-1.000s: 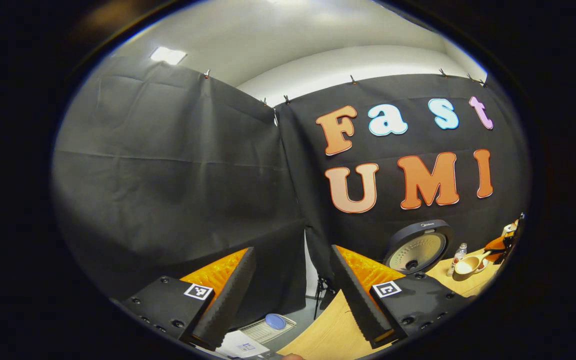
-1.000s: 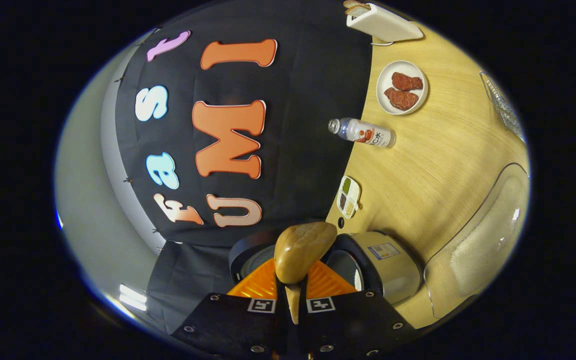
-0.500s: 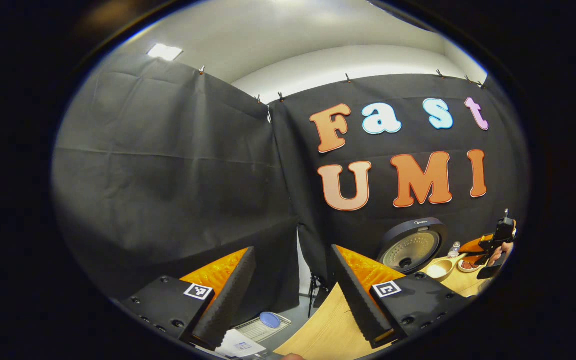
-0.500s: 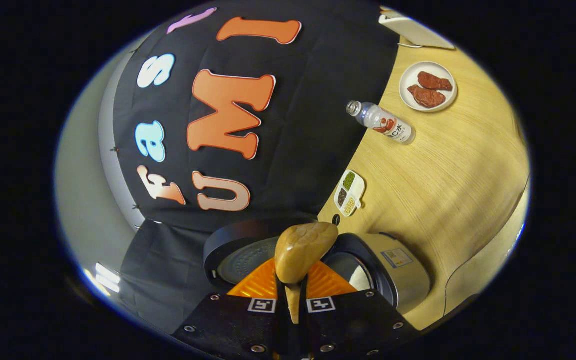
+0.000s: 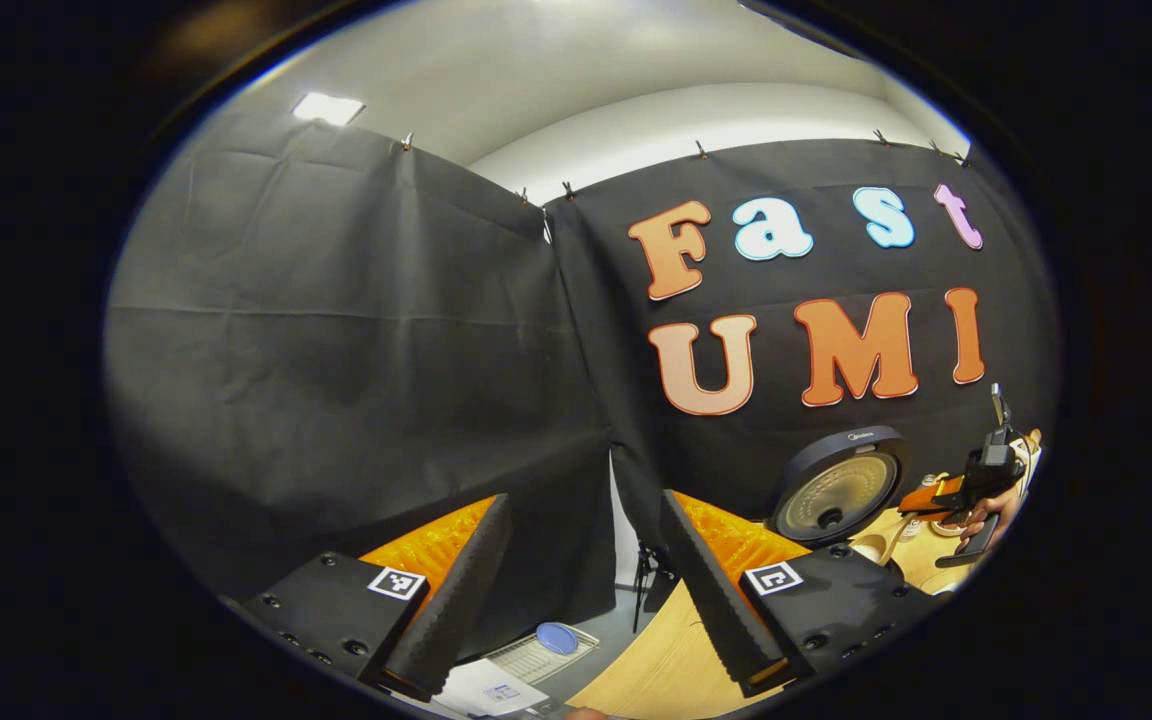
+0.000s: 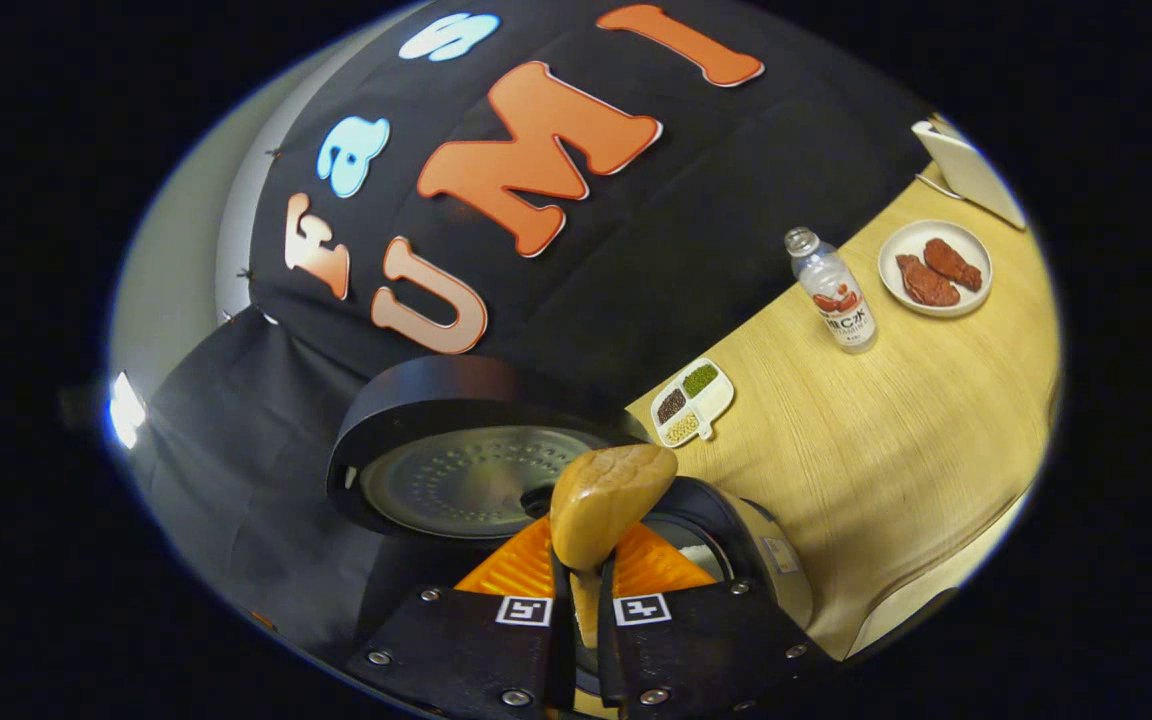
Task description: Close the left gripper, press the button to open the rice cooker; take a wooden spoon from the chopstick holder with the right hand, scoop a spoonful of rice and pour it into the rice cooker, then put the wooden spoon back into the chopstick holder.
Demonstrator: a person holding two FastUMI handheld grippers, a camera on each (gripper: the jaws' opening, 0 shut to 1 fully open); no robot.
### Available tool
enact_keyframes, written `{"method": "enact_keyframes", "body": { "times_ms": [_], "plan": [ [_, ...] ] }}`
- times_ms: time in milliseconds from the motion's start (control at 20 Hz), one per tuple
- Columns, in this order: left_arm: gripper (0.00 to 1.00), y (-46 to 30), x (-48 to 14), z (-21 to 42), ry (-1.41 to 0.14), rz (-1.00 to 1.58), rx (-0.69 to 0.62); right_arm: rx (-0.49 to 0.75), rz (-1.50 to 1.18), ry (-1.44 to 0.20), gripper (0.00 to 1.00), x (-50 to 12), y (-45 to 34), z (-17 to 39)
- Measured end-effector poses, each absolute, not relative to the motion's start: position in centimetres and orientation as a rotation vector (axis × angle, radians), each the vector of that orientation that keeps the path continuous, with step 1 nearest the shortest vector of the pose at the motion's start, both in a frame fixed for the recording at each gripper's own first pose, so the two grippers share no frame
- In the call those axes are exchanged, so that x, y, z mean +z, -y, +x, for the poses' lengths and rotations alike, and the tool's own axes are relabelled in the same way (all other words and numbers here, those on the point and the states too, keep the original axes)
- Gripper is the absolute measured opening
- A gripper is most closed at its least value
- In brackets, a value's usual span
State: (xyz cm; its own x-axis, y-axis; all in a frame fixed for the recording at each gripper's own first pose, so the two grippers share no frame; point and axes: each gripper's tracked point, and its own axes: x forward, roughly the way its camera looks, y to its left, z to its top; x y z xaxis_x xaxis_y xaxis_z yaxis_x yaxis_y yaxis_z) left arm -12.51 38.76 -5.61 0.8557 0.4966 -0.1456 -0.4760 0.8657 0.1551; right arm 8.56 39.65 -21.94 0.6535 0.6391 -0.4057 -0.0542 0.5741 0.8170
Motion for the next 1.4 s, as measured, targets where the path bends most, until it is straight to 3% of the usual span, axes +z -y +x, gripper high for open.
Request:
{"method": "enact_keyframes", "body": {
  "times_ms": [300,350,1400],
  "plan": [
    [1.00,-38.8,-5.9,-12.6,-0.189,0.101,0.517,0.537,0.638,-0.696,0.08,-20.8,-41.2,8.0],
    [0.94,-38.8,-5.9,-12.7,-0.188,0.100,0.518,0.551,0.618,-0.686,0.08,-20.5,-41.5,8.0],
    [0.94,-38.3,-6.2,-13.0,-0.195,0.100,0.524,0.822,0.074,-0.401,0.08,-17.3,-45.0,6.2]
  ]
}}
